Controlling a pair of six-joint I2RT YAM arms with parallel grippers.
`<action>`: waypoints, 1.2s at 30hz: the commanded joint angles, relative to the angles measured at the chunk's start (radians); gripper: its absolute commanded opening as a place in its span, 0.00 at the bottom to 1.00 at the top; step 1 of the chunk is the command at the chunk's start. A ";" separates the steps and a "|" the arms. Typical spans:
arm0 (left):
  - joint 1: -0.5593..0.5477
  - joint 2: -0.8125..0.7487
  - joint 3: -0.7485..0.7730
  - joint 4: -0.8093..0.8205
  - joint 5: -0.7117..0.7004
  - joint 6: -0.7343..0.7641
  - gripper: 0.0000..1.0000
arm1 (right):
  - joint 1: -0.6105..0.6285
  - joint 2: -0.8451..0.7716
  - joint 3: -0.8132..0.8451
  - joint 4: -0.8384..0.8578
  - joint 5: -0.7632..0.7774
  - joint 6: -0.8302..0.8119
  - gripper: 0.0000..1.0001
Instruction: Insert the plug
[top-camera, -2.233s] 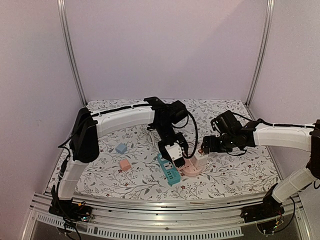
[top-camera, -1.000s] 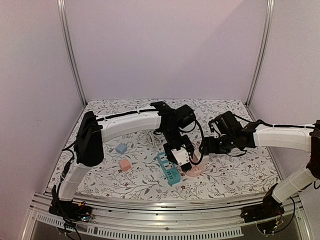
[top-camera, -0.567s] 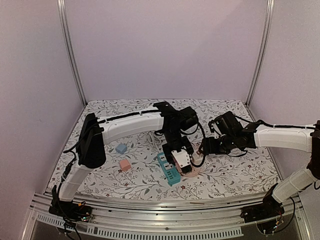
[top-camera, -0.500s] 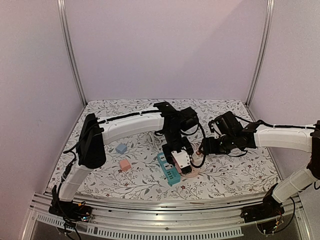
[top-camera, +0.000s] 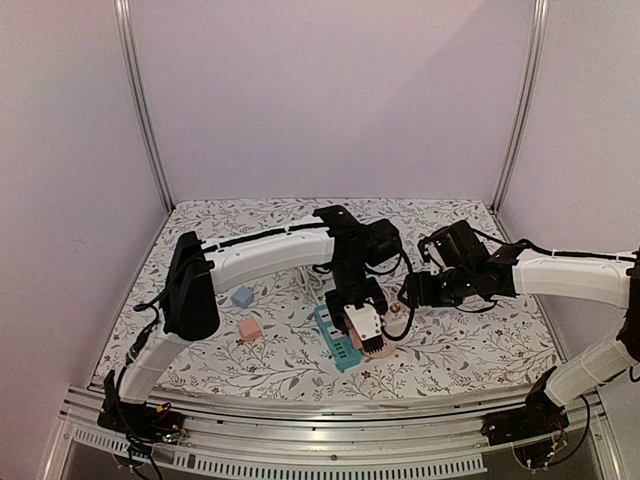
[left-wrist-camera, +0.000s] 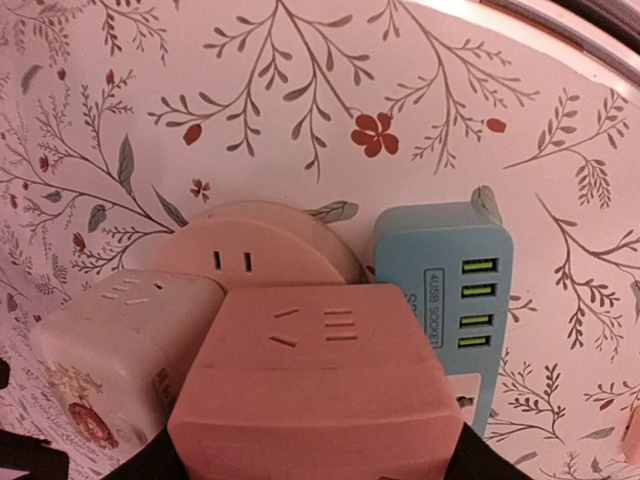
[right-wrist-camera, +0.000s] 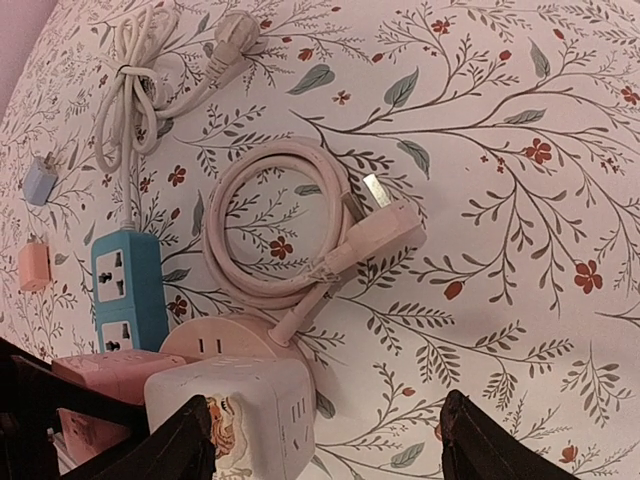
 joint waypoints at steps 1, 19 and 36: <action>-0.016 0.061 0.027 -0.125 -0.010 0.016 0.00 | -0.003 -0.022 -0.015 -0.003 -0.003 -0.008 0.77; -0.011 -0.002 -0.021 -0.038 0.038 0.005 0.99 | -0.002 -0.033 -0.014 -0.002 -0.043 -0.009 0.77; 0.009 -0.108 -0.117 0.056 0.049 -0.021 0.99 | 0.014 -0.033 -0.008 -0.004 -0.034 -0.008 0.76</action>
